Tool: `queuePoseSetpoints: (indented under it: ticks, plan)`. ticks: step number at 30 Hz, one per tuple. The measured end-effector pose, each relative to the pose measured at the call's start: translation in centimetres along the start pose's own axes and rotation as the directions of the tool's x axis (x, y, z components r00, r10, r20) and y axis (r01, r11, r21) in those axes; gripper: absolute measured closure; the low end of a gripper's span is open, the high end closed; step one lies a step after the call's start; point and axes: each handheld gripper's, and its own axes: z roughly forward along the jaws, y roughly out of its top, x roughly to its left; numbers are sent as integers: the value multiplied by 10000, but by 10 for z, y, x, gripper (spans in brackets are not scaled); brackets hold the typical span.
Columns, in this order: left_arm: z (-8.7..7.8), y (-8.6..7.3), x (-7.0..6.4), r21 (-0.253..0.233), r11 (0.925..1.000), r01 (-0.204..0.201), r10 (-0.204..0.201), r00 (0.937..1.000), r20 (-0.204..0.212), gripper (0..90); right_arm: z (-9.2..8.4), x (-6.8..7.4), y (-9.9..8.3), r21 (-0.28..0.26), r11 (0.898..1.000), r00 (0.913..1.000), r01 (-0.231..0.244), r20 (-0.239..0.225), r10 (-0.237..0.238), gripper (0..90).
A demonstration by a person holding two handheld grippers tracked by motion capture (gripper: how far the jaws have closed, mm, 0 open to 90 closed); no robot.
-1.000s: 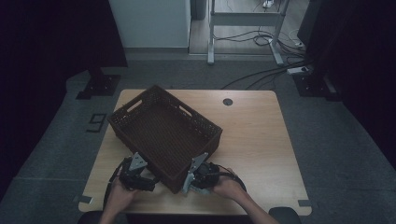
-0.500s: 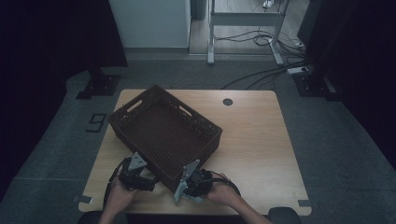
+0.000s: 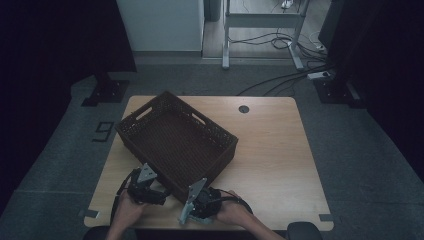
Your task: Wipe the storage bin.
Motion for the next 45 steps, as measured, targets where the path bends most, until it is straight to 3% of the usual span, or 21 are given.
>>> queuePoseSetpoints:
  ticks: [18, 36, 45]
  plan:
    - [1, -1, -1, -39, 10000, -31, 31, 10000, -88, 0, -26, -7, -11, -308, 9991, 9992, -306, 247, 314, 729]
    - [1, -1, -1, -72, 10000, -55, 54, 9999, -151, 0, -83, -26, -23, -1184, 9887, 9888, -924, 1060, 1051, 761]
    - [1, -1, -1, -33, 10000, -93, 92, 9998, -170, 0, -111, -37, -26, -1422, 9832, 9784, -1145, 1553, 1364, 761]
